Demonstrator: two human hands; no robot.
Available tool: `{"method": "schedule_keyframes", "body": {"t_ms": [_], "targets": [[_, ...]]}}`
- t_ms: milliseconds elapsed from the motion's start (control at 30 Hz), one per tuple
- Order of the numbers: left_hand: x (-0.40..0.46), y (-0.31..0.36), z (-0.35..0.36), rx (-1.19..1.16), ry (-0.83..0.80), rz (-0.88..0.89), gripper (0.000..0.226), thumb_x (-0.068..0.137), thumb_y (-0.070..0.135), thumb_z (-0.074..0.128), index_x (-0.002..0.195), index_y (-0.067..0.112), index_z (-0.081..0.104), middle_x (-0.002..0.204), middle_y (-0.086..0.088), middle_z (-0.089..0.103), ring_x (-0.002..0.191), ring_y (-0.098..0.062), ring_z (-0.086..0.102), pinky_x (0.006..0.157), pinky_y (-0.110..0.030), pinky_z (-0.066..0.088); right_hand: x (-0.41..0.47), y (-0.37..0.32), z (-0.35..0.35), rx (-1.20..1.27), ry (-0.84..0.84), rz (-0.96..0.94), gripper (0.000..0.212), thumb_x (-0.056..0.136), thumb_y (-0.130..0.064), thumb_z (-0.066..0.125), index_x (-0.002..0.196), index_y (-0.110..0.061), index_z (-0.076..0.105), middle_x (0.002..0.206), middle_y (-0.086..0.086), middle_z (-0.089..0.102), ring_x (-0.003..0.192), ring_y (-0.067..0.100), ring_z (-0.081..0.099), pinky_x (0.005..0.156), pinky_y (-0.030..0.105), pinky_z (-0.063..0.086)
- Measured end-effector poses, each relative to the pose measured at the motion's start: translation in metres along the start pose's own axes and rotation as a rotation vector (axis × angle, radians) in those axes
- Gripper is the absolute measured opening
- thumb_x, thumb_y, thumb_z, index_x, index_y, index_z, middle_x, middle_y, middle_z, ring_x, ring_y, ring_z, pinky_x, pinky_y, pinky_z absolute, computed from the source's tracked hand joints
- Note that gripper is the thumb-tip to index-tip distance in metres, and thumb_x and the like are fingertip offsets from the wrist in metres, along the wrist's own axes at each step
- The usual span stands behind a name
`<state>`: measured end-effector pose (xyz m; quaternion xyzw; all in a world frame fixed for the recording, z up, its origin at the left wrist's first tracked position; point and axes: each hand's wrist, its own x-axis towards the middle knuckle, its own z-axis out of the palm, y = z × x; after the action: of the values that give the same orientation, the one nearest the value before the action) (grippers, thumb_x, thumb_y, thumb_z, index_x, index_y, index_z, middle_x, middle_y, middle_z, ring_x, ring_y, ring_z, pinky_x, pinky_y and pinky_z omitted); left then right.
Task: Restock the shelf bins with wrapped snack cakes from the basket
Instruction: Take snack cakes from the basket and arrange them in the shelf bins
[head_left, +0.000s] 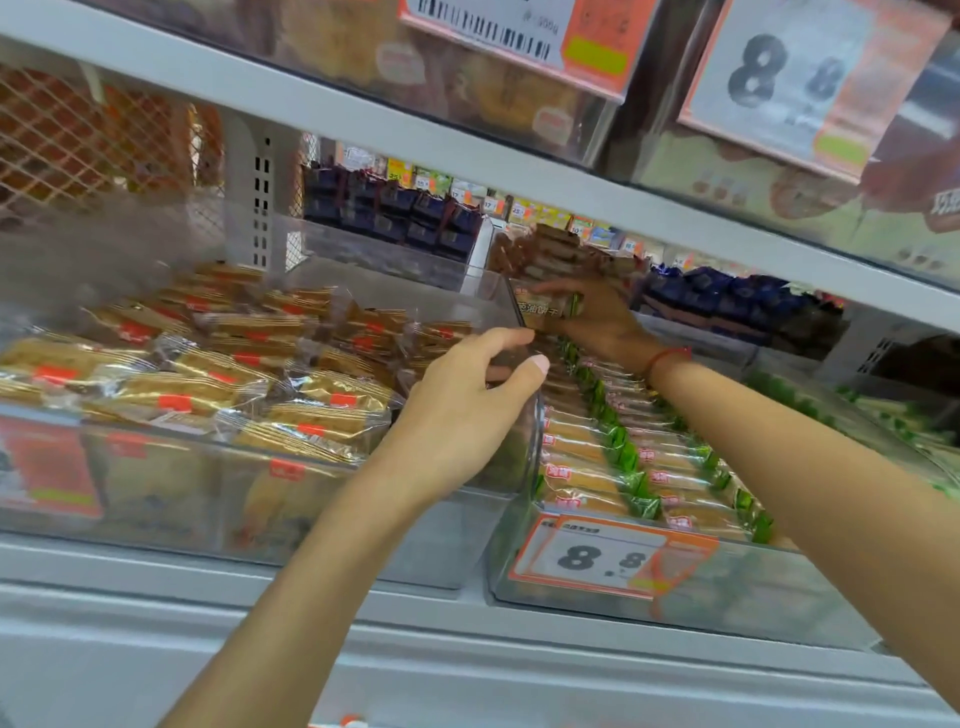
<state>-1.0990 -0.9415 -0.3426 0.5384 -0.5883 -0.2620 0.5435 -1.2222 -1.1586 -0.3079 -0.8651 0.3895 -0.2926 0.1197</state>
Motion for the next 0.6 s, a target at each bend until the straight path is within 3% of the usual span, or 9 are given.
{"method": "schedule_keyframes", "body": {"t_ms": [100, 267, 467, 600], "targets": [[0.0, 0.0, 0.0, -0.016, 0.014, -0.018, 0.038, 0.095, 0.039, 0.05, 0.133, 0.034, 0.049, 0.126, 0.015, 0.054, 0.111, -0.002, 0.054, 0.094, -0.039, 0.052, 0.001, -0.001, -0.003, -0.073, -0.005, -0.039, 0.044, 0.076, -0.018, 0.08, 0.117, -0.024, 0.067, 0.127, 0.0, 0.061, 0.119, 0.017, 0.054, 0.103, 0.038, 0.043], [0.0, 0.002, 0.0, -0.023, 0.023, -0.027, 0.039, 0.095, 0.038, 0.051, 0.133, 0.032, 0.049, 0.119, 0.018, 0.053, 0.107, 0.001, 0.053, 0.094, -0.038, 0.052, -0.002, -0.002, 0.007, -0.23, 0.171, -0.097, 0.035, 0.08, -0.018, 0.076, 0.113, -0.025, 0.069, 0.123, 0.002, 0.064, 0.114, 0.02, 0.058, 0.091, 0.032, 0.048], [-0.001, 0.002, 0.0, -0.021, 0.026, -0.032, 0.039, 0.095, 0.038, 0.052, 0.133, 0.032, 0.05, 0.121, 0.015, 0.055, 0.105, 0.002, 0.055, 0.091, -0.038, 0.054, -0.004, 0.0, 0.018, -0.275, 0.139, -0.09, 0.041, 0.078, -0.027, 0.075, 0.119, -0.029, 0.066, 0.129, 0.005, 0.06, 0.122, 0.028, 0.052, 0.1, 0.046, 0.043], [-0.002, 0.004, 0.001, 0.006, 0.061, -0.028, 0.037, 0.094, 0.037, 0.054, 0.13, 0.03, 0.053, 0.112, 0.017, 0.056, 0.099, 0.004, 0.056, 0.09, -0.039, 0.054, -0.003, 0.0, 0.009, -0.275, 0.038, -0.059, 0.048, 0.078, -0.025, 0.076, 0.124, -0.032, 0.062, 0.131, 0.007, 0.055, 0.126, 0.028, 0.045, 0.106, 0.046, 0.036]]}}
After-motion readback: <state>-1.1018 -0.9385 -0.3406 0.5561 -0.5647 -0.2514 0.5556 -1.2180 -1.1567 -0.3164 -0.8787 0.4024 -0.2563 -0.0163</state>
